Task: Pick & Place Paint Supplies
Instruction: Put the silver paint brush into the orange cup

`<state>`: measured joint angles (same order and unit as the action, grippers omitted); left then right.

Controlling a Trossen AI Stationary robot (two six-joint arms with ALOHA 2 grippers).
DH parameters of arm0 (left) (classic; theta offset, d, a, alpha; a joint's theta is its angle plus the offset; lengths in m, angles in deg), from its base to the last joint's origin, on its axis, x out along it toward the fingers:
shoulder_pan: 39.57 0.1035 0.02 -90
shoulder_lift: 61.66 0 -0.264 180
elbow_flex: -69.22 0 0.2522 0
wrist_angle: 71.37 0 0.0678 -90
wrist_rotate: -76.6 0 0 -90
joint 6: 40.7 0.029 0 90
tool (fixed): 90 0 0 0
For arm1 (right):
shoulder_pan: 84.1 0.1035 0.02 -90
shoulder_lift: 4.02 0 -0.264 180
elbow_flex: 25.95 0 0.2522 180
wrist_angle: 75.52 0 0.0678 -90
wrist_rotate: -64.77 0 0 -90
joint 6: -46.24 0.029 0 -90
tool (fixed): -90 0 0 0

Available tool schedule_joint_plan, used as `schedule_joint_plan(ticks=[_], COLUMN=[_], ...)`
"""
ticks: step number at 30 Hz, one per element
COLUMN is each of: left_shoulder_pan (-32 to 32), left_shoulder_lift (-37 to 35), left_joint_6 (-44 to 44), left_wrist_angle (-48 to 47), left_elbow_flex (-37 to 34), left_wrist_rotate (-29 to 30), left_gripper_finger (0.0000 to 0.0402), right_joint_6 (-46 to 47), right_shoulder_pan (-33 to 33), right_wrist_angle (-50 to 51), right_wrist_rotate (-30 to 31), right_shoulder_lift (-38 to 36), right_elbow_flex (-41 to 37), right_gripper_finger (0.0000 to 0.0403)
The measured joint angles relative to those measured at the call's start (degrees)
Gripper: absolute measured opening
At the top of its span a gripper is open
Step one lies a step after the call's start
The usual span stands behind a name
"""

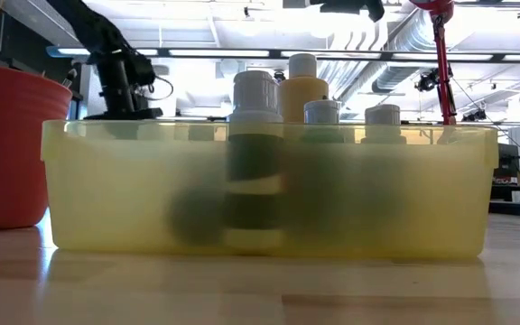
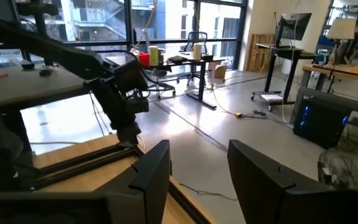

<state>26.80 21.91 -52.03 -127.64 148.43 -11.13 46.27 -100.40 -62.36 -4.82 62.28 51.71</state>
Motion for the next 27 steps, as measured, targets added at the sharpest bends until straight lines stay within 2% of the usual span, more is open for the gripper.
schedule_joint_plan(ticks=[4,8,11,14,27], left_shoulder_pan=[-0.02,-1.24,-1.33,-2.24,-5.31], left_shoulder_lift=[2.98,4.93,6.21,7.36,12.92], left_joint_6=[-3.36,-8.77,-12.38,-13.92,-19.57], left_wrist_angle=[-4.94,-5.64,-6.64,-6.56,-4.34], left_elbow_flex=[2.29,2.56,2.56,2.56,2.56], left_wrist_rotate=[0.26,4.15,4.83,8.37,21.70], left_gripper_finger=[0.0000,0.0000,0.0000,0.0000,0.0000], right_joint_6=[-0.16,0.10,0.23,0.13,-0.32], right_shoulder_pan=[0.00,0.00,0.00,0.00,0.00], right_wrist_angle=[0.00,-0.02,-0.02,-0.03,-0.02], right_wrist_rotate=[-0.01,-0.03,-0.50,-2.79,-3.02], right_shoulder_lift=[0.00,0.00,0.00,0.00,0.00], right_elbow_flex=[0.02,0.01,0.01,0.01,0.02], right_gripper_finger=[0.0153,0.0153,0.0153,0.0153,0.0153])
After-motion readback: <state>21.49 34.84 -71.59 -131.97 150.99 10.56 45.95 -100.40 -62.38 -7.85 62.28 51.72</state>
